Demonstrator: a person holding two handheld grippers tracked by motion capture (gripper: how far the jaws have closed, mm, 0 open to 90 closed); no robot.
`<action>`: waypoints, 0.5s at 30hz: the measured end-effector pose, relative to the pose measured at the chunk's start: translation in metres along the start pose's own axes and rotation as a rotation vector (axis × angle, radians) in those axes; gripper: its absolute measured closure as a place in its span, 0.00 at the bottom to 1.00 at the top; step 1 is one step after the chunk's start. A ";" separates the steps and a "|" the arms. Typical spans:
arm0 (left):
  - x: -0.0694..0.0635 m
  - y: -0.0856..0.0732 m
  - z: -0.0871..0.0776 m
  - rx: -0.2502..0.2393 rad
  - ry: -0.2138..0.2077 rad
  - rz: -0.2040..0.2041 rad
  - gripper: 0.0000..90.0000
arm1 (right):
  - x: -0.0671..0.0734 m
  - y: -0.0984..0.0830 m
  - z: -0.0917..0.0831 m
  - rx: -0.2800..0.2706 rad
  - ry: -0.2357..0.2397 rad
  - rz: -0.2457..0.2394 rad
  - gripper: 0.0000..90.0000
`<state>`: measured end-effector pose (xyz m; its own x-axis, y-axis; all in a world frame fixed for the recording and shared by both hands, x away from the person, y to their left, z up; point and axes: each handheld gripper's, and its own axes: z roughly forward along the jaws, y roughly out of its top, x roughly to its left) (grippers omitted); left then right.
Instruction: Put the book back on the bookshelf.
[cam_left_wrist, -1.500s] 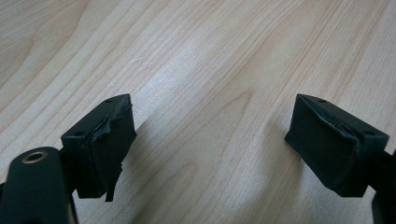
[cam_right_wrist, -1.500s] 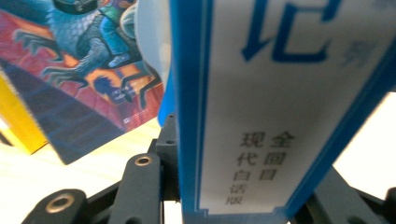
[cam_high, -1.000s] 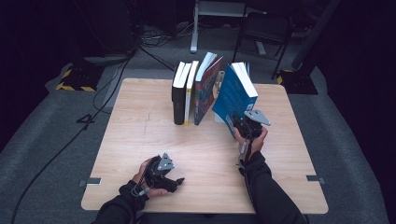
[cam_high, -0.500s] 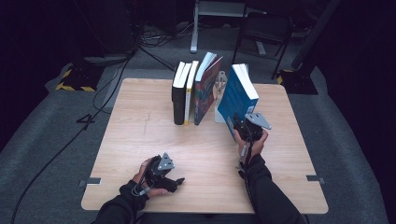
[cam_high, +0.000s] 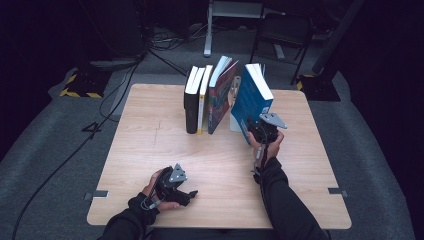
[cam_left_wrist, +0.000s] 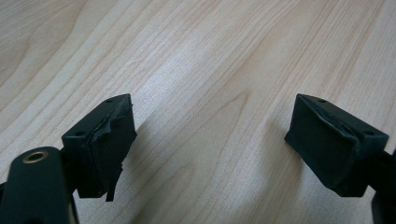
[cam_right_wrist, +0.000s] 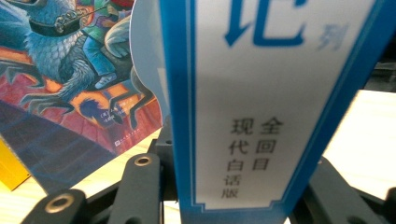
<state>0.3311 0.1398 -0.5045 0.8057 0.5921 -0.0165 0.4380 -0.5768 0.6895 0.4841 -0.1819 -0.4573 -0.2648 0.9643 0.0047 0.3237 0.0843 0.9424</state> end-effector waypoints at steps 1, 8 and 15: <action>0.000 0.000 0.000 0.000 0.000 0.000 0.17 | -0.002 0.001 0.000 0.005 0.013 -0.001 0.65; 0.000 0.000 0.000 0.000 0.001 0.000 0.17 | -0.017 -0.001 -0.020 0.000 0.108 -0.057 0.53; 0.000 0.000 0.000 0.000 0.001 0.000 0.17 | -0.026 -0.008 -0.035 0.013 0.188 -0.135 0.63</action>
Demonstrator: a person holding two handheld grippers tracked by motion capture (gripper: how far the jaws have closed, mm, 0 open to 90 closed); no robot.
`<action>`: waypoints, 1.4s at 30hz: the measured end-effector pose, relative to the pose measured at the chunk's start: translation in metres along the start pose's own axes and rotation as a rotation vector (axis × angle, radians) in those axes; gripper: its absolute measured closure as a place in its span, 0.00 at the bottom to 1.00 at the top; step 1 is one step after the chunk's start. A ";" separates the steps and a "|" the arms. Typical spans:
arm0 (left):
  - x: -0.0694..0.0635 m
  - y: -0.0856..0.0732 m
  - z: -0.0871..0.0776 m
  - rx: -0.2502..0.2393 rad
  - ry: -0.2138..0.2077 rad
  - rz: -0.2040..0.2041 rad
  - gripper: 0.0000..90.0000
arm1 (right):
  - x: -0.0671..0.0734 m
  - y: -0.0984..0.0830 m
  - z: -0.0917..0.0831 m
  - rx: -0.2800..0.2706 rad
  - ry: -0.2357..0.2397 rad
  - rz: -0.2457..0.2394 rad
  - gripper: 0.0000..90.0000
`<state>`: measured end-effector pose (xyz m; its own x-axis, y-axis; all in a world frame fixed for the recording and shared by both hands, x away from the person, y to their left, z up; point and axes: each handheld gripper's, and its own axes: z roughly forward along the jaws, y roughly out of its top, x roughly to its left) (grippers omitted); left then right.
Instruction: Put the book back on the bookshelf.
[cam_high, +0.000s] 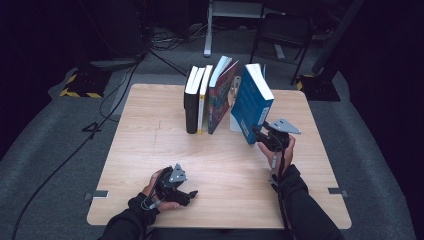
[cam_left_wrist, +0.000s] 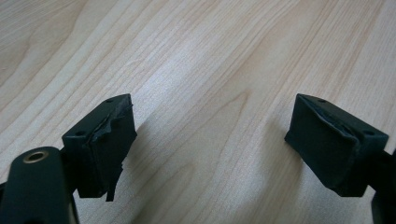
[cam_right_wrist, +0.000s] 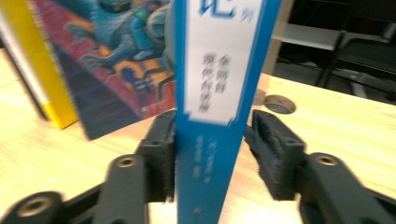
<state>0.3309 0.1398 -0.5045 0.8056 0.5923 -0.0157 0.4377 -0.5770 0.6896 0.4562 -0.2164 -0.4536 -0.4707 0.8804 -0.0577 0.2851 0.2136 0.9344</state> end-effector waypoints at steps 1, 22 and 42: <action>0.000 0.000 0.000 0.000 0.000 0.000 0.17 | 0.001 -0.002 0.000 0.008 0.001 -0.013 0.63; 0.000 0.000 0.000 0.001 -0.006 0.009 0.17 | 0.018 0.008 0.029 0.012 -0.113 0.076 0.67; 0.000 0.000 0.000 0.001 -0.010 0.011 0.17 | 0.014 0.029 0.024 0.004 -0.107 0.029 0.59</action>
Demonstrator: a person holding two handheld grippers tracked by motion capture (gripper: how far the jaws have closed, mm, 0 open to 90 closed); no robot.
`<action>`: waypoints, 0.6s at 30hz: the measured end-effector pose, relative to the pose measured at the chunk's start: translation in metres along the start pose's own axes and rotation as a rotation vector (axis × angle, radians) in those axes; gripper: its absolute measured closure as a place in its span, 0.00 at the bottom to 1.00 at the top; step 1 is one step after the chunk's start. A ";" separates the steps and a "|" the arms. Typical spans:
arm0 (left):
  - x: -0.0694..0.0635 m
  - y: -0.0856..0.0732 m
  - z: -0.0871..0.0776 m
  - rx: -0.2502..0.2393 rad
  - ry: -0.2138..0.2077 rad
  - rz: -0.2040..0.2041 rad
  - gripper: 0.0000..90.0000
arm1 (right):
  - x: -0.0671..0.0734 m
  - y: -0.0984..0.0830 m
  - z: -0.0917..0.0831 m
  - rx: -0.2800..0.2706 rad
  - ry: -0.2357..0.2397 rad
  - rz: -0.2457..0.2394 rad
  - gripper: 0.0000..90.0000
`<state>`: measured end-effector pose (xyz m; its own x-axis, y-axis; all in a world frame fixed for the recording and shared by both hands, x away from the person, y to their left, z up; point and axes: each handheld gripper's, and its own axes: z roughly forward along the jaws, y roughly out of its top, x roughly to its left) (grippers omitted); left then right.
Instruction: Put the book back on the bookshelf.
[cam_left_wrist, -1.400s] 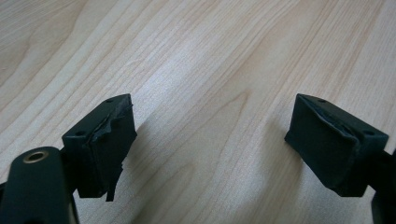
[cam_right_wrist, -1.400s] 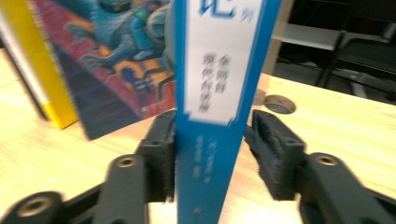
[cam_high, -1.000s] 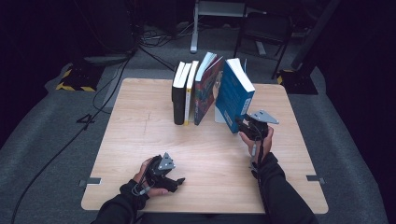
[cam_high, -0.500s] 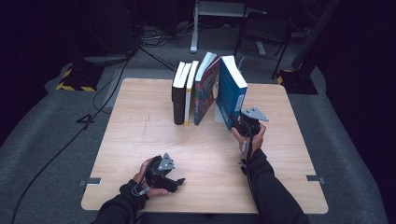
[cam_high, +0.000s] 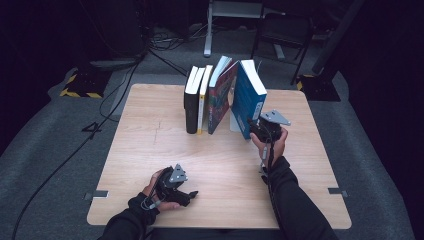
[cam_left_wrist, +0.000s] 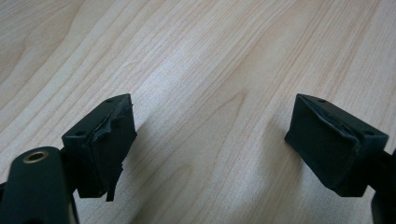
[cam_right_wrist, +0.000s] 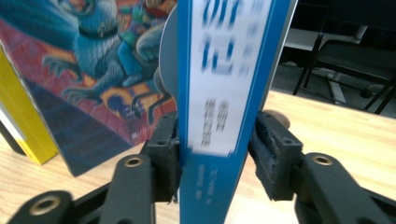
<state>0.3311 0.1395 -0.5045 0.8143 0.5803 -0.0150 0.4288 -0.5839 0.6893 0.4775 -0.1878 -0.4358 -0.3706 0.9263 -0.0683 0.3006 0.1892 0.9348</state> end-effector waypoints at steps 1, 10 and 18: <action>0.000 0.000 0.000 0.000 0.000 0.001 0.17 | 0.000 0.002 0.000 0.000 0.000 -0.003 0.58; 0.000 0.000 0.000 0.001 0.000 0.002 0.17 | -0.009 0.013 -0.007 0.032 0.042 -0.041 0.51; 0.000 0.000 0.000 0.001 0.000 0.002 0.17 | -0.020 0.017 -0.022 0.054 0.108 -0.114 0.43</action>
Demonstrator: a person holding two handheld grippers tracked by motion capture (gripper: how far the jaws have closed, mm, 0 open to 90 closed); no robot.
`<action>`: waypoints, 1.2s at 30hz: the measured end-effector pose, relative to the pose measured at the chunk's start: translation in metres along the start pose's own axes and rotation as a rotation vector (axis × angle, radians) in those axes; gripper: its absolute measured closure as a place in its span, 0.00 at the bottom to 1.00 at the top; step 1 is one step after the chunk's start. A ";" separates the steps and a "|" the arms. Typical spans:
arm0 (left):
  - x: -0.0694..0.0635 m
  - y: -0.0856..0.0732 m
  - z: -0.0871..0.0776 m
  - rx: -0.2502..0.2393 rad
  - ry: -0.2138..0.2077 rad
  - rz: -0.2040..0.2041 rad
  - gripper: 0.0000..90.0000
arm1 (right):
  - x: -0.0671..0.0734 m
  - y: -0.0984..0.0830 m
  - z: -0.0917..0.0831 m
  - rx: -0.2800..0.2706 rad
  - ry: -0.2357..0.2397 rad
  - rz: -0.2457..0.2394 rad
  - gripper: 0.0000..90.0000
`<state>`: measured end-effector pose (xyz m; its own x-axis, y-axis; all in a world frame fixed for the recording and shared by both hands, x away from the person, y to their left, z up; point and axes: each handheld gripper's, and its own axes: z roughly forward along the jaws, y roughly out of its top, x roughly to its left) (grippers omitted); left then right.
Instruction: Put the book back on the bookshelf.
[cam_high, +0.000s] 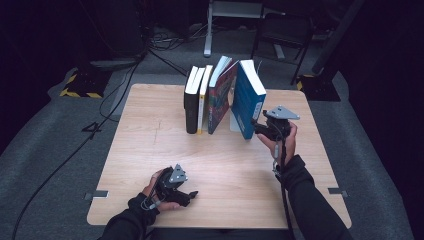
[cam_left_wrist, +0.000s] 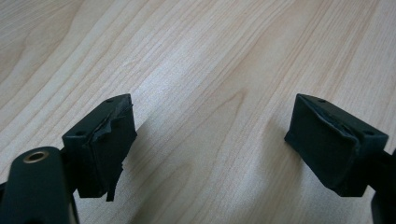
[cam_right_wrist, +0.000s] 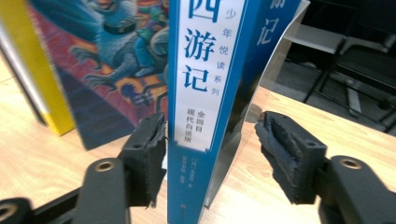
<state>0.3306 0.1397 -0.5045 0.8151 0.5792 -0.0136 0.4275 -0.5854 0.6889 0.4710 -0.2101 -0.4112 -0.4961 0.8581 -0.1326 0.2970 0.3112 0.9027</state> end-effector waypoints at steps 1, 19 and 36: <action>0.000 0.000 0.000 0.000 0.000 0.000 0.17 | -0.001 0.000 -0.003 0.005 0.005 -0.009 0.42; -0.001 0.000 0.000 -0.001 0.003 -0.006 0.17 | -0.004 -0.008 -0.048 0.120 0.194 -0.208 0.38; -0.001 0.000 0.000 -0.001 0.004 -0.007 0.17 | -0.008 -0.031 -0.071 0.204 0.251 -0.243 0.36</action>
<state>0.3300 0.1395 -0.5045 0.8106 0.5853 -0.0153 0.4326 -0.5810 0.6894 0.4076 -0.2554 -0.4095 -0.7480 0.6311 -0.2056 0.2896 0.5891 0.7544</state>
